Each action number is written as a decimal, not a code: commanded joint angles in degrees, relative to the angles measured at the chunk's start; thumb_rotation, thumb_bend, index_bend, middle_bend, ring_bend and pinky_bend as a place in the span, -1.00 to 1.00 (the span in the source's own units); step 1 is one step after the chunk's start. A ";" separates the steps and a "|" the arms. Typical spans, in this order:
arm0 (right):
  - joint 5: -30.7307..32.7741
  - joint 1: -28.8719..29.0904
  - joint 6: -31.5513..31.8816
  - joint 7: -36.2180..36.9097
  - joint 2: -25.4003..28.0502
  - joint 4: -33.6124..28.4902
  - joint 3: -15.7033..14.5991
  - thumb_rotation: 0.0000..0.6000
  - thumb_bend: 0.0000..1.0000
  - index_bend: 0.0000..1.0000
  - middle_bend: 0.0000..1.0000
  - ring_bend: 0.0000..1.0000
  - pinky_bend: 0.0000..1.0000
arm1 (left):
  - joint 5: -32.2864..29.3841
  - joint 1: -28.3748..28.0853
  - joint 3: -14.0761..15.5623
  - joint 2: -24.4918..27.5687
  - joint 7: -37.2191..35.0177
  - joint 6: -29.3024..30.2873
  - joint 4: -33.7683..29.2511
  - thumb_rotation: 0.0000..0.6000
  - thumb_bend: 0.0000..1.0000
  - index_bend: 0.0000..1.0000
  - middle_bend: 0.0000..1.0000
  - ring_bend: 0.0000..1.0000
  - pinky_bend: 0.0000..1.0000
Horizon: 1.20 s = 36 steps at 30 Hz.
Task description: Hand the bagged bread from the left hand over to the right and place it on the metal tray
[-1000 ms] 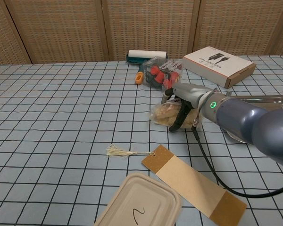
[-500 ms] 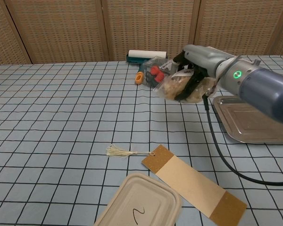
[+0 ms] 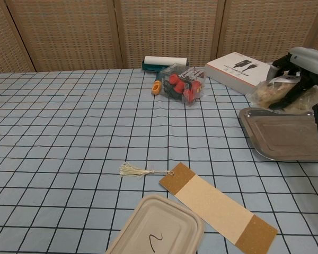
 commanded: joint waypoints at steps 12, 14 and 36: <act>0.90 -1.64 -6.59 3.17 -4.66 12.97 -1.43 1.00 -0.76 -0.57 -1.00 -1.00 -1.00 | 0.16 0.62 -0.50 -0.13 0.37 -0.23 -0.44 1.00 -0.96 -1.00 -1.00 -1.00 -1.00; 0.54 -2.06 -5.56 2.68 -4.14 11.42 -1.21 1.00 -0.76 -0.64 -1.00 -1.00 -1.00 | 0.39 0.66 -0.48 -0.06 0.40 -0.36 -0.45 1.00 -0.96 -1.00 -1.00 -1.00 -1.00; -23.26 -21.22 21.02 5.52 13.65 -10.73 -14.51 1.00 -0.80 -0.86 -1.00 -1.00 -1.00 | 3.01 2.44 0.58 -0.62 -1.94 0.13 4.92 1.00 -0.96 -1.00 -1.00 -1.00 -1.00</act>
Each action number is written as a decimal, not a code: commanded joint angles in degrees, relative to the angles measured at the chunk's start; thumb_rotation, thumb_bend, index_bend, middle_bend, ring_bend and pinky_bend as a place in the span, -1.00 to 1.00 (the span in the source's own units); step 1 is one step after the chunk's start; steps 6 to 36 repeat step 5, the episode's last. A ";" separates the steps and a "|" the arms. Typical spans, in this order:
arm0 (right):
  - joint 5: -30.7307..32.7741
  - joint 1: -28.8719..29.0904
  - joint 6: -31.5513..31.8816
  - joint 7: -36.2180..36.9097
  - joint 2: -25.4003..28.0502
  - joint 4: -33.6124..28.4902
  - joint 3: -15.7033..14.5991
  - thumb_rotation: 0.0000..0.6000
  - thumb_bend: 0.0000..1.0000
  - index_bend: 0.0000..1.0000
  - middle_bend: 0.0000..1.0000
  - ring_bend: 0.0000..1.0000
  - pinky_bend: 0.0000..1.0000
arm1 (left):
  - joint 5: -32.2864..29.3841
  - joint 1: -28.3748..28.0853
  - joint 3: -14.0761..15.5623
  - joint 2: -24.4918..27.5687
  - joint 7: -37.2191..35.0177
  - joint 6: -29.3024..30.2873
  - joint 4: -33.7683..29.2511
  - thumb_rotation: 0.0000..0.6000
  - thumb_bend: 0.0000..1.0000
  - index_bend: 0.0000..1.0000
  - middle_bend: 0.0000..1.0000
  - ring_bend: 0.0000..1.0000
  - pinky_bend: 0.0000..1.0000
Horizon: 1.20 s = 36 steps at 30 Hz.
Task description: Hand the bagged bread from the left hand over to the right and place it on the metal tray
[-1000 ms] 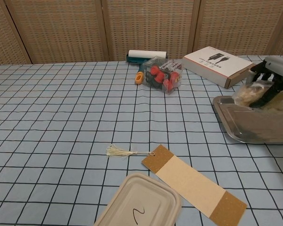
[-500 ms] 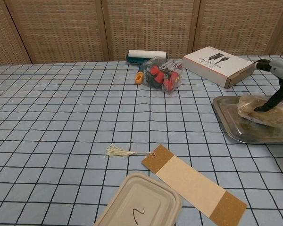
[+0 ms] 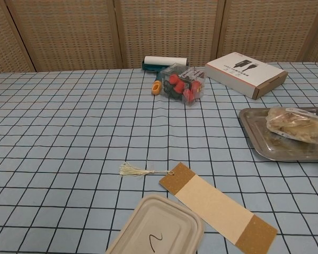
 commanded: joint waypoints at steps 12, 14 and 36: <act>-4.53 -5.15 3.58 5.55 2.08 2.19 -3.31 1.00 -0.80 -0.86 -1.00 -1.00 -1.00 | 0.80 0.85 0.49 -0.88 0.27 0.79 1.59 1.00 -0.96 -1.00 -1.00 -1.00 -1.00; -4.53 -5.15 3.58 5.55 2.08 2.19 -3.31 1.00 -0.80 -0.86 -1.00 -1.00 -1.00 | 0.80 0.85 0.49 -0.88 0.27 0.79 1.59 1.00 -0.96 -1.00 -1.00 -1.00 -1.00; -4.53 -5.15 3.58 5.55 2.08 2.19 -3.31 1.00 -0.80 -0.86 -1.00 -1.00 -1.00 | 0.80 0.85 0.49 -0.88 0.27 0.79 1.59 1.00 -0.96 -1.00 -1.00 -1.00 -1.00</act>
